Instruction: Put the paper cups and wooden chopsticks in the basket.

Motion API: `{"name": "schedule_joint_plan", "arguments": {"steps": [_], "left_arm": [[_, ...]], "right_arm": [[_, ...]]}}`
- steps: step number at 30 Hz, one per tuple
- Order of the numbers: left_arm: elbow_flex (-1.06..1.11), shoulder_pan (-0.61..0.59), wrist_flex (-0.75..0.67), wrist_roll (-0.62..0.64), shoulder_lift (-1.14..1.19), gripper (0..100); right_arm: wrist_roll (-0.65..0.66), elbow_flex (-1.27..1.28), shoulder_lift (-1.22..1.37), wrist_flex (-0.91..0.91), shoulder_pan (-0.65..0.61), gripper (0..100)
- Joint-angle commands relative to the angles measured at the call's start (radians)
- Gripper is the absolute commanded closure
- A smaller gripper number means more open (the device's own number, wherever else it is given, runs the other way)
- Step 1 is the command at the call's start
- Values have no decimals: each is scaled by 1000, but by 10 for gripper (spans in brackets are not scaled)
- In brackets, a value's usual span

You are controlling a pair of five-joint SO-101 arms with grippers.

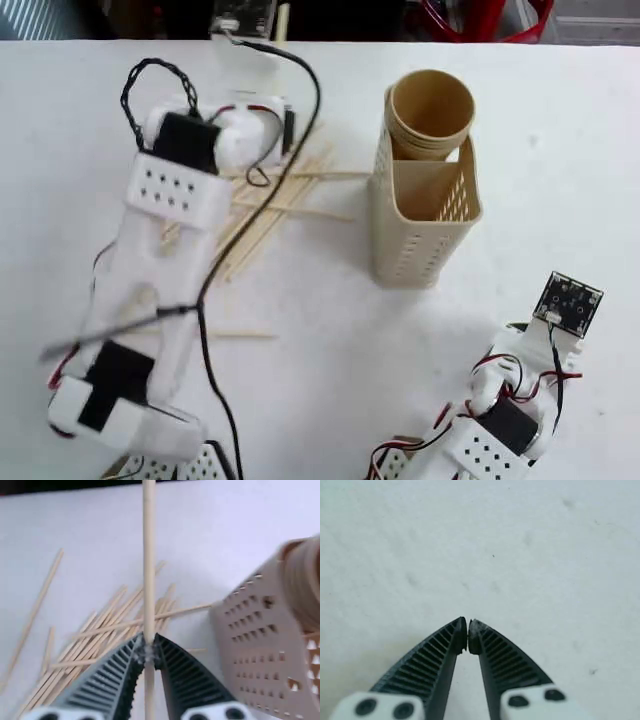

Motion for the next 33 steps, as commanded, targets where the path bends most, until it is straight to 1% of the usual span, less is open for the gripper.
{"name": "schedule_joint_plan", "arguments": {"steps": [1, 3, 5, 10, 14, 16, 18, 21, 26, 29, 33], "left_arm": [[-43, 148, -3, -17, -176, 980], [5, 202, -51, -68, -239, 980], [81, 255, -143, -129, -297, 980], [331, 366, -486, -207, -409, 980], [537, 423, -806, -273, -424, 981], [608, 443, -941, -310, -414, 981], [632, 447, -1034, -315, -409, 981], [608, 452, -1079, -310, -401, 981], [505, 479, -1076, -315, -400, 981], [502, 509, -1066, -318, -395, 980], [489, 524, -1066, -319, -295, 980]], "right_arm": [[12, 6, 7, -10, 7, 978], [12, 6, 7, -10, 7, 978], [12, 6, 7, -10, 7, 978], [12, 6, 7, -10, 7, 978], [12, 6, 7, -10, 7, 978], [12, 6, 7, -10, 7, 978], [12, 6, 7, -10, 7, 978], [12, 6, 7, -10, 7, 978], [12, 6, 7, -10, 7, 978], [12, 6, 7, -10, 7, 978], [12, 6, 7, -10, 7, 978]]}}
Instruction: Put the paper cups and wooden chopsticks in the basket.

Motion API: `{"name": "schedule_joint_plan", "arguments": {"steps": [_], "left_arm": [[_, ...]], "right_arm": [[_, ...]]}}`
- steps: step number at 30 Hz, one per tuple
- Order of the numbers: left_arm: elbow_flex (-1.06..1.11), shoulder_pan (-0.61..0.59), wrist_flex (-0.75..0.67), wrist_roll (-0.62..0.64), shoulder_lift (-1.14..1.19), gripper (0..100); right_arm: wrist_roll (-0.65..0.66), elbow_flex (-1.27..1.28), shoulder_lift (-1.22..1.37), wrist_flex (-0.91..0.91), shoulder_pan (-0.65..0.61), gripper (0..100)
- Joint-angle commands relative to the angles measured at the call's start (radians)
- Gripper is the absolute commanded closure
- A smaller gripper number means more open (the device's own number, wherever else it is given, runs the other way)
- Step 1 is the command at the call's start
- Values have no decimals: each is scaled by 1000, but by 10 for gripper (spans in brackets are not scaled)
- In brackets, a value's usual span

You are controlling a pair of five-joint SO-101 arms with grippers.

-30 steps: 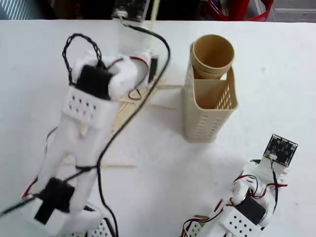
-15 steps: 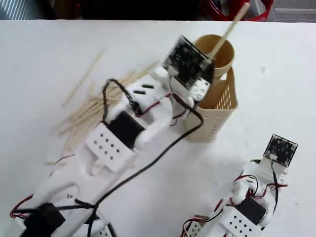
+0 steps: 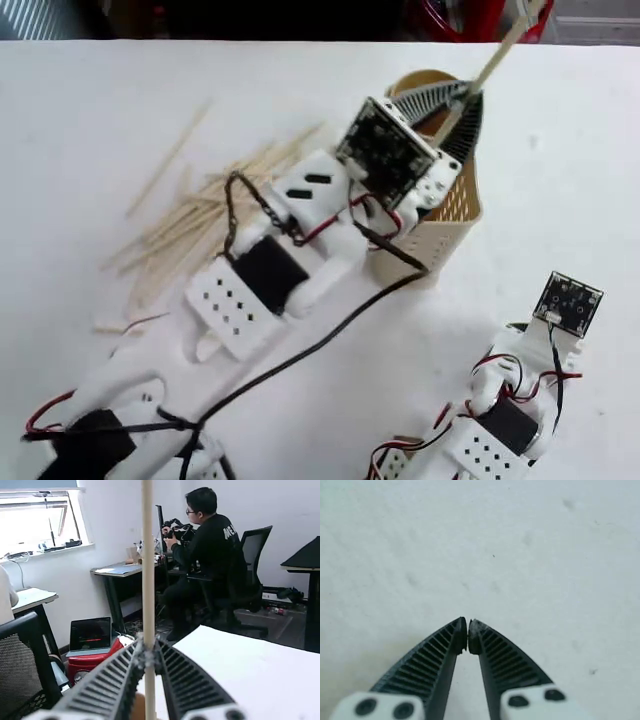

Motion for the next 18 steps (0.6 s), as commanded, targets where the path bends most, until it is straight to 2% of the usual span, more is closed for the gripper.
{"name": "schedule_joint_plan", "arguments": {"steps": [1, 8, 15, 18], "left_arm": [[-75, 21, -23, -8, 104, 980], [-132, 15, -34, -2, 275, 978], [-127, 15, 41, 0, 237, 976], [-126, 8, 80, 2, 219, 936]], "right_arm": [[12, 6, 7, -10, 7, 978], [12, 6, 7, -10, 7, 978], [12, 6, 7, -10, 7, 978], [12, 6, 7, -10, 7, 978]]}}
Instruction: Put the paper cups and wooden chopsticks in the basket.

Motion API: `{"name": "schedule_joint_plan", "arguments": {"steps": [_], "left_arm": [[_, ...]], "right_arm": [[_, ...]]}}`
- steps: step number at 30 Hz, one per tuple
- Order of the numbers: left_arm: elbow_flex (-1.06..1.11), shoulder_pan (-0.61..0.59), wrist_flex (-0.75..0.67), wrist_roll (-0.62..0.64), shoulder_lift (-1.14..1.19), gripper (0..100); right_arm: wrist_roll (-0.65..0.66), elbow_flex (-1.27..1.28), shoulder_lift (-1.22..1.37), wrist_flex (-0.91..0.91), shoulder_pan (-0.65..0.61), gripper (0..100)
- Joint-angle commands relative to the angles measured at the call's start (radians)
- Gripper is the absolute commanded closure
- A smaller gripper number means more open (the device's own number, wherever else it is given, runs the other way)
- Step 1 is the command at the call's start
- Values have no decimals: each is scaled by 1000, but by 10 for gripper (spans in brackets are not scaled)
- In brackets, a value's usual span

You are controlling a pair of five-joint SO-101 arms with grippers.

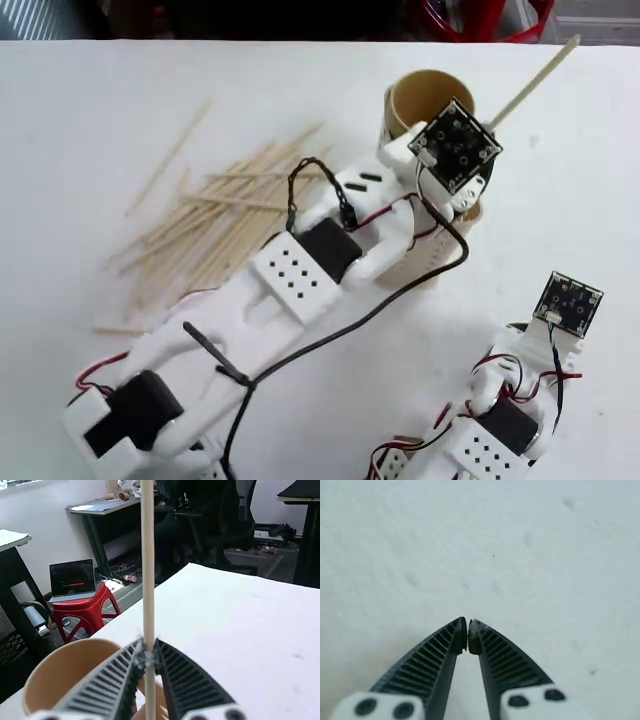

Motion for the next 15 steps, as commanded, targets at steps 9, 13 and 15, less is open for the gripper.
{"name": "schedule_joint_plan", "arguments": {"steps": [9, 13, 15], "left_arm": [[-58, -73, 117, 2, -110, 909], [-63, -137, 262, -3, -216, 975], [-57, -211, 388, 0, -297, 976]], "right_arm": [[12, 6, 7, -10, 7, 978], [12, 6, 7, -10, 7, 978], [12, 6, 7, -10, 7, 978]]}}
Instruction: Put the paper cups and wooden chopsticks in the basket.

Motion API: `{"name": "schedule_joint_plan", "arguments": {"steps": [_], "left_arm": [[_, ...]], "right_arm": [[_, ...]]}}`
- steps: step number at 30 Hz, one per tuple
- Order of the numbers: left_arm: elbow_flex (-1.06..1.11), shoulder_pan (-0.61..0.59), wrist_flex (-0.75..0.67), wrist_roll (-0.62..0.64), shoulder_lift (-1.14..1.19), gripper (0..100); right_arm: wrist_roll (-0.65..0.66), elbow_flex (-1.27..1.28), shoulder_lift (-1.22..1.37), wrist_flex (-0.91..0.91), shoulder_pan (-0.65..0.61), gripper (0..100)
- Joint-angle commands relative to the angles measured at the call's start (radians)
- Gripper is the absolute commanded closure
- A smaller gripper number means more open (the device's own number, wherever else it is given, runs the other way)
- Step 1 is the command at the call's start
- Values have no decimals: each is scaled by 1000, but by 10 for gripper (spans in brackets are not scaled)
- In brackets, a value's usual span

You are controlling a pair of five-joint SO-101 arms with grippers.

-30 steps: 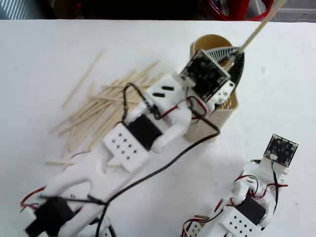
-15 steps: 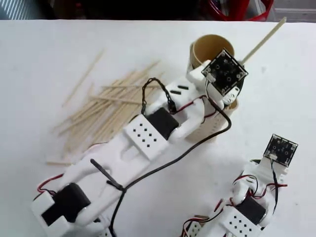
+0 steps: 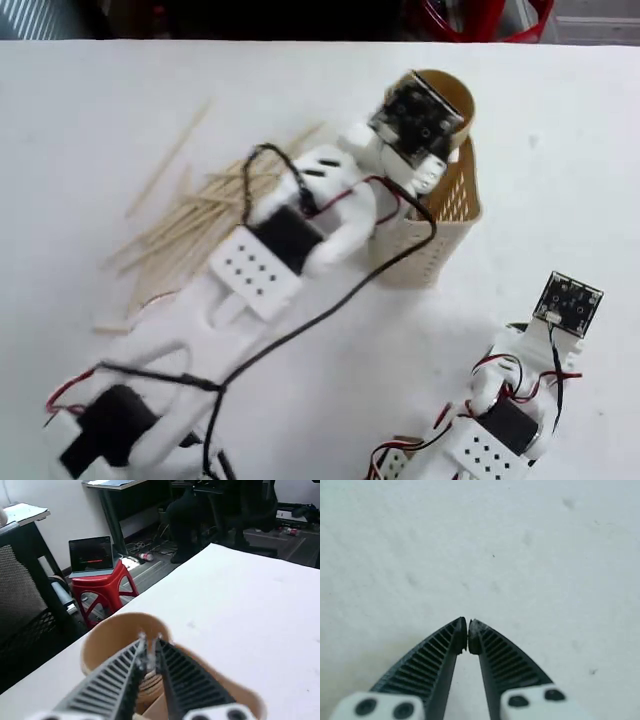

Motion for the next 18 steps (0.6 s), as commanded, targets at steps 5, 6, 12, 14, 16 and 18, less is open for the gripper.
{"name": "schedule_joint_plan", "arguments": {"steps": [5, 6, 12, 14, 16, 18], "left_arm": [[-54, -409, 457, -3, -320, 973], [-54, -475, 496, -6, -328, 974], [120, -714, 640, -272, -252, 977], [192, -737, 713, -422, -202, 976], [245, -740, 824, -557, -150, 976], [293, -731, 936, -727, -94, 976]], "right_arm": [[12, 6, 7, -10, 7, 978], [12, 6, 7, -10, 7, 978], [12, 6, 7, -10, 7, 978], [12, 6, 7, -10, 7, 978], [12, 6, 7, -10, 7, 978], [12, 6, 7, -10, 7, 978]]}}
